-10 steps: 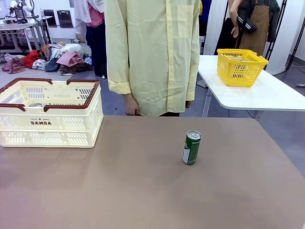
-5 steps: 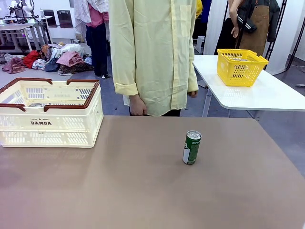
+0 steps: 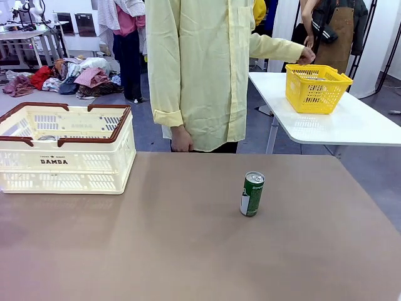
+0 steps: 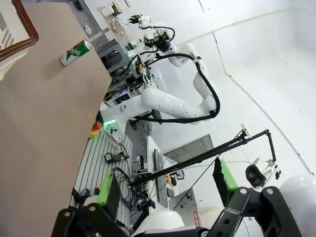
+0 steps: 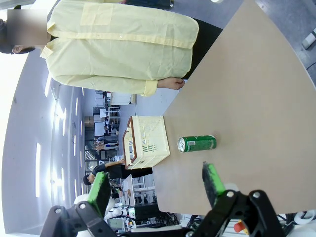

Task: Place the drinks into the Shopping basket.
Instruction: Pick up one drink and place it into the Shopping basket.

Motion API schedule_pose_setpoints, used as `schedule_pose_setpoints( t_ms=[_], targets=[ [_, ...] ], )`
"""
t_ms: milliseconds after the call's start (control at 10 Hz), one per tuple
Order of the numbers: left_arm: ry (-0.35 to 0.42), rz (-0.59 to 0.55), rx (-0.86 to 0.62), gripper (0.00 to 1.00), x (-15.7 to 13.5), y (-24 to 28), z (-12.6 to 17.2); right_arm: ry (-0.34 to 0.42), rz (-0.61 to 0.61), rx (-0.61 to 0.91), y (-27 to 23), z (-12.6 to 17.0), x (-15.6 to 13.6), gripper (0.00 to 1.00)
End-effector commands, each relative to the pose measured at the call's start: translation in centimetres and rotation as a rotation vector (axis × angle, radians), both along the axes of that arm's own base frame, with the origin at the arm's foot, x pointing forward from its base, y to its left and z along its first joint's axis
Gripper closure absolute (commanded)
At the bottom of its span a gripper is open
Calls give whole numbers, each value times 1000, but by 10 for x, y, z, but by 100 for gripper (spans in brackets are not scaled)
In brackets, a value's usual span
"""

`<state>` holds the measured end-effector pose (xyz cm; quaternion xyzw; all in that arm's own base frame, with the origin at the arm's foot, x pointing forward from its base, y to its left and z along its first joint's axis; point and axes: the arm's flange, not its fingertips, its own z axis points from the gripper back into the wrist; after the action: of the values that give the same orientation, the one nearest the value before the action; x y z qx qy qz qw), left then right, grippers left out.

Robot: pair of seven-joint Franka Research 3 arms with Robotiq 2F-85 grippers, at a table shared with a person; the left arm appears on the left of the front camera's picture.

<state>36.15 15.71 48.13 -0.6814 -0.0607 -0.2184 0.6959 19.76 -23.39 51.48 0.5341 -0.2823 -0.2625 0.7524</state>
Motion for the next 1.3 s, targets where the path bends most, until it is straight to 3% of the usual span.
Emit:
schedule_pose_setpoints(
  t_ms=[0,800,900,1200],
  targets=[
    [-2,-7,0,0,-6,3,2,-38,4,2,-1,0,1,0],
    [-2,-7,0,0,-6,3,2,-38,4,2,-1,0,1,0],
    [-2,-7,0,0,-6,3,2,0,0,0,0,0,0,0],
    [-2,-7,0,0,-6,3,2,186,152,-217,98,25,73,0]
  ],
)
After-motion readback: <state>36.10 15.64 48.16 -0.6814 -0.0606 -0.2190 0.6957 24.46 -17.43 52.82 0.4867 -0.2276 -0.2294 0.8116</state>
